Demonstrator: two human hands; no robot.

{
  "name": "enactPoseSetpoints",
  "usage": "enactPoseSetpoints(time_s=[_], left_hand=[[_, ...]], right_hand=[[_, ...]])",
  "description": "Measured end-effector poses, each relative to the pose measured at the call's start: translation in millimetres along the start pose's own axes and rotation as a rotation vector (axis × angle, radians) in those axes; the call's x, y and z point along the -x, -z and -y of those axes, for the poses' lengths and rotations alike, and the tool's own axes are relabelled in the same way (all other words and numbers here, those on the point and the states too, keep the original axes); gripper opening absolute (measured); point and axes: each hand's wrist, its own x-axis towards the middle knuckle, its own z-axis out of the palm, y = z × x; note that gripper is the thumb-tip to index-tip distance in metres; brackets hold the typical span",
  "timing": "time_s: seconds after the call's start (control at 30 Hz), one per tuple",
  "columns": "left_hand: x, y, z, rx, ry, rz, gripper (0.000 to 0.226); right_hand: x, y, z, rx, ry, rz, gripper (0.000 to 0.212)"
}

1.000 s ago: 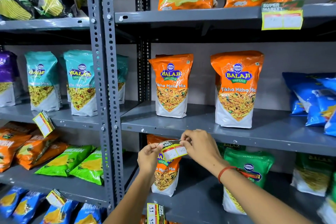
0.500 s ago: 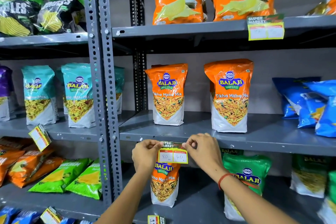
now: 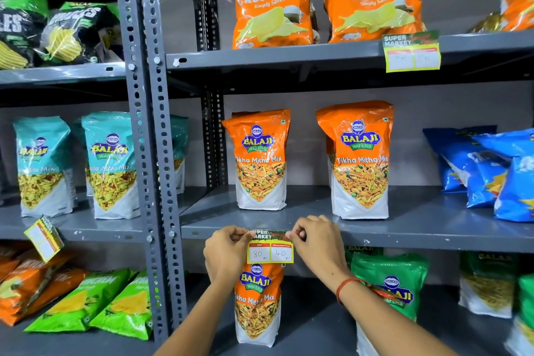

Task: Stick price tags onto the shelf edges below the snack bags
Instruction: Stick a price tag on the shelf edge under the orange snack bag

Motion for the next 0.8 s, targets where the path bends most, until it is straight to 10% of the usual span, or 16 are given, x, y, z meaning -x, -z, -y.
enactPoseSetpoints(time_s=[0.27, 0.8], left_hand=[[1, -1, 4, 0.005, -0.001, -0.066, 0.028], [40, -100, -99, 0.031, -0.569, 0.124, 0.023]], right_hand=[[-6, 2, 2, 0.128, 0.048, -0.014, 0.032], [39, 76, -81, 0.074, -0.011, -0.139, 0.022]])
